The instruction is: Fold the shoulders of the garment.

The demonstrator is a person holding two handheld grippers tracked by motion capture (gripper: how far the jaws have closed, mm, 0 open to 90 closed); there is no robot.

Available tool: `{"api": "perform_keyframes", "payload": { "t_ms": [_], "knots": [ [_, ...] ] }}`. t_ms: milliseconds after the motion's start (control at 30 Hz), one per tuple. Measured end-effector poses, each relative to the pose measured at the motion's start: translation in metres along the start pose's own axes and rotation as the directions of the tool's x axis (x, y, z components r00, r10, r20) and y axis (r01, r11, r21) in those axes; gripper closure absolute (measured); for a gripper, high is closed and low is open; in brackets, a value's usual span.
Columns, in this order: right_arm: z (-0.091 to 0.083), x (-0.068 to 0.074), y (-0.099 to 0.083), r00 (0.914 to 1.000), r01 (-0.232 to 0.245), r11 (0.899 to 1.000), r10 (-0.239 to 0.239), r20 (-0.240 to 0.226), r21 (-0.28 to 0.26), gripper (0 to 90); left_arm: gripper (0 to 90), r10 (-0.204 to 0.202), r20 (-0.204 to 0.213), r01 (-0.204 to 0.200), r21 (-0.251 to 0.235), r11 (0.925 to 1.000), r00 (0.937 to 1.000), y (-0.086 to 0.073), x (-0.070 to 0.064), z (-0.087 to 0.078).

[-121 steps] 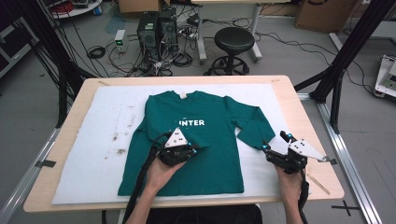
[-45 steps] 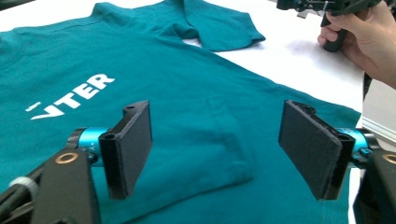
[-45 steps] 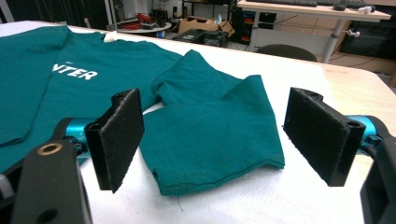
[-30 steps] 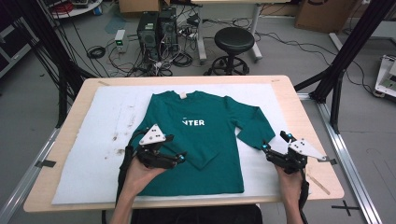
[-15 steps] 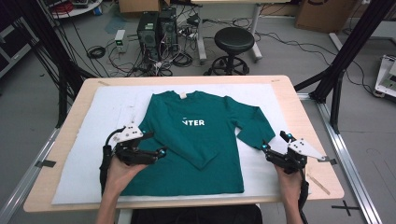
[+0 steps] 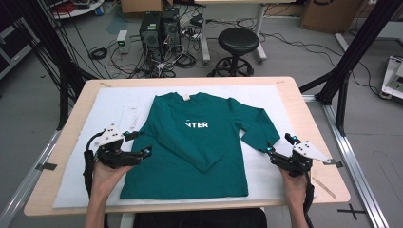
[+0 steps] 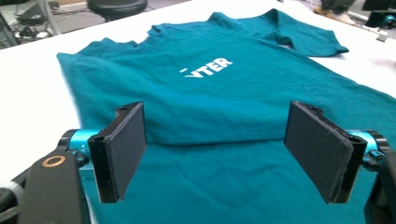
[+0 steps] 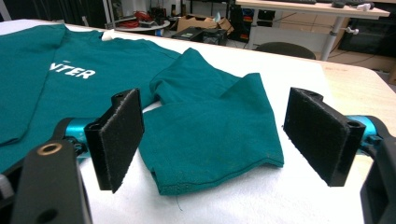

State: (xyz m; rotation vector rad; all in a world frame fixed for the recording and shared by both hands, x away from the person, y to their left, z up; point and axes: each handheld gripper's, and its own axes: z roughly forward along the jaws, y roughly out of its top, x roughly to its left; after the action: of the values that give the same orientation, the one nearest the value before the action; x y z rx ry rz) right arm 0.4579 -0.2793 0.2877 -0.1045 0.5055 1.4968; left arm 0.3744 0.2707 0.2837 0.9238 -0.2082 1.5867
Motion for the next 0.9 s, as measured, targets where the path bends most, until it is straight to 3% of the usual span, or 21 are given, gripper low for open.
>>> {"api": "perform_keyframes", "payload": {
  "t_ms": [233, 367, 433, 600, 700, 800, 833, 900],
  "knots": [
    [0.0, 0.0, 0.0, 1.0, 0.001, 1.0, -0.001, 0.006, 0.001, 20.4, 22.2, -0.038, -0.055, 0.038, -0.005, 0.9993, 0.9977, -0.019, 0.02, -0.013],
    [0.0, 0.001, 0.0, 1.0, 0.0, 1.0, 0.0, 0.008, 0.004, 20.4, 27.7, -0.05, -0.086, 0.051, 0.004, 0.9987, 0.9951, -0.026, 0.028, -0.016],
    [0.001, 0.001, 0.0, 0.9999, 0.003, 1.0, -0.003, 0.01, 0.007, 20.4, 34.1, -0.066, -0.122, 0.069, 0.02, 0.9974, 0.9903, -0.028, 0.036, -0.016],
    [0.001, 0.001, 0.0, 0.9999, 0.005, 1.0, -0.005, 0.013, 0.008, 20.4, 36.1, -0.081, -0.159, 0.084, 0.012, 0.9964, 0.9839, -0.027, 0.042, -0.015],
    [0.001, 0.002, 0.0, 0.9999, -0.001, 1.0, 0.001, 0.014, 0.012, 20.4, 35.9, -0.078, -0.217, 0.084, 0.018, 0.9963, 0.9731, -0.02, 0.053, -0.002],
    [0.001, 0.002, 0.0, 0.9999, 0.006, 1.0, -0.006, 0.014, 0.009, 20.4, 34.5, -0.082, -0.226, 0.093, 0.037, 0.995, 0.9707, -0.014, 0.06, 0.009],
    [0.001, 0.002, 0.0, 0.9999, 0.005, 1.0, -0.005, 0.013, 0.008, 20.4, 34.4, -0.093, -0.223, 0.107, 0.055, 0.9927, 0.9703, -0.008, 0.069, 0.026],
    [0.001, 0.001, 0.0, 0.9999, 0.003, 1.0, -0.003, 0.013, 0.009, 20.4, 33.8, -0.098, -0.214, 0.118, 0.082, 0.9897, 0.9718, -0.004, 0.073, 0.042]
  ]
}}
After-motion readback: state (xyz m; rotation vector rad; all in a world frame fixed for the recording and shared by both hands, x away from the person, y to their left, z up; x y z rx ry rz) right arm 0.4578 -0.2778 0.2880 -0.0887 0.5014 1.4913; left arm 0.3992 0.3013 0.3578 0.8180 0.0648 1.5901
